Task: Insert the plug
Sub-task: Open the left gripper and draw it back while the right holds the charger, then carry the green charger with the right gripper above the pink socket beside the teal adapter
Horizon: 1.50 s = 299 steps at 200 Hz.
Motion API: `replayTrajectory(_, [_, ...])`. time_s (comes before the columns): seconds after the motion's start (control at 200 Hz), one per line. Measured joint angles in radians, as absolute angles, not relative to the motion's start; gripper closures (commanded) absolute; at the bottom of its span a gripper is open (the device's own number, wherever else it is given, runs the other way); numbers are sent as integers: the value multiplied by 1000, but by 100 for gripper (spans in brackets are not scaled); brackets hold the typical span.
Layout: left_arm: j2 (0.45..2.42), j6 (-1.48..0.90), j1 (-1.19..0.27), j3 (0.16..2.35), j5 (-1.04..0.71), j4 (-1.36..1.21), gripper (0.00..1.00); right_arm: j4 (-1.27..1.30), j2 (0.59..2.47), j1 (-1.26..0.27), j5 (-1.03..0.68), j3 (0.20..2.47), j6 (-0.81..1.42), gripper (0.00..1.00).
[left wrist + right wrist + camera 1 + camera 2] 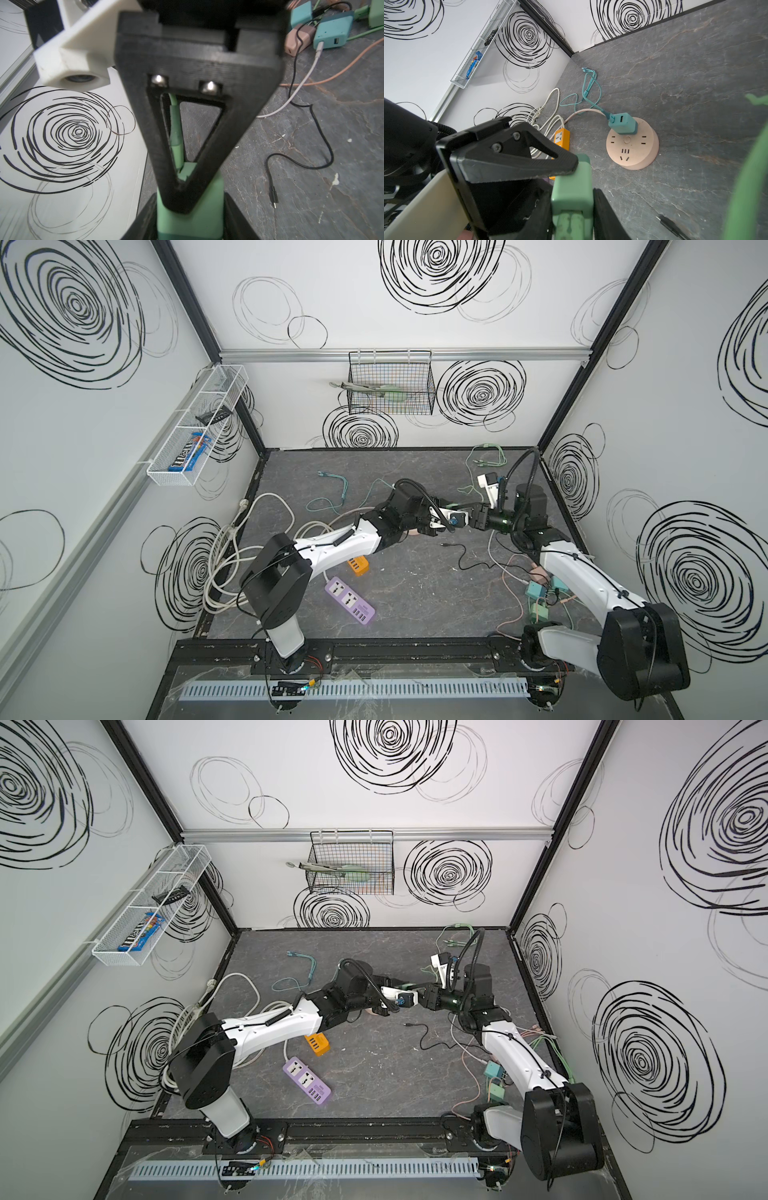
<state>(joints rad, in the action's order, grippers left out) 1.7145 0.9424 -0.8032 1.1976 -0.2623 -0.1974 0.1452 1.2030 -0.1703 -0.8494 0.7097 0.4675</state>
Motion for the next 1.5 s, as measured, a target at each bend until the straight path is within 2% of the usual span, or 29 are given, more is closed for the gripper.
replayTrajectory(0.045, [1715,941,-802,1198,-263,-197,98,146,1203,-170,-849,710,459,80])
replayTrajectory(0.09, [1715,938,-802,1198,-263,-198,85,146,1203,-171,-849,710,453,85])
replayTrajectory(0.17, [1715,920,-802,1198,-262,-202,76,146,1203,-172,-847,710,443,92])
replayTrajectory(0.215, [1715,905,-801,1198,-260,-204,59,146,1202,-172,-846,710,438,100])
replayTrajectory(0.255, [1715,885,-799,1198,-255,-209,43,146,1202,-172,-842,712,434,100])
replayTrajectory(0.35, [1704,797,-797,1181,-218,-265,17,155,1201,-173,-817,718,412,100])
replayTrajectory(0.39, [1688,757,-793,1164,-199,-296,0,166,1201,-176,-797,718,399,100])
replayTrajectory(0.415, [1672,723,-788,1150,-188,-316,4,176,1201,-179,-785,718,388,100])
replayTrajectory(0.745, [1368,345,-756,905,-11,-561,4,299,1325,-231,-694,802,173,100])
replayTrajectory(0.881, [1261,253,-756,825,63,-573,4,295,1382,-251,-700,834,-41,100])
replayTrajectory(1.221, [1117,91,-749,725,207,-416,4,165,1441,-272,-767,871,-701,99])
replayTrajectory(1.496, [1118,-37,-739,713,258,-285,4,-84,1571,-307,-749,1016,-1013,99])
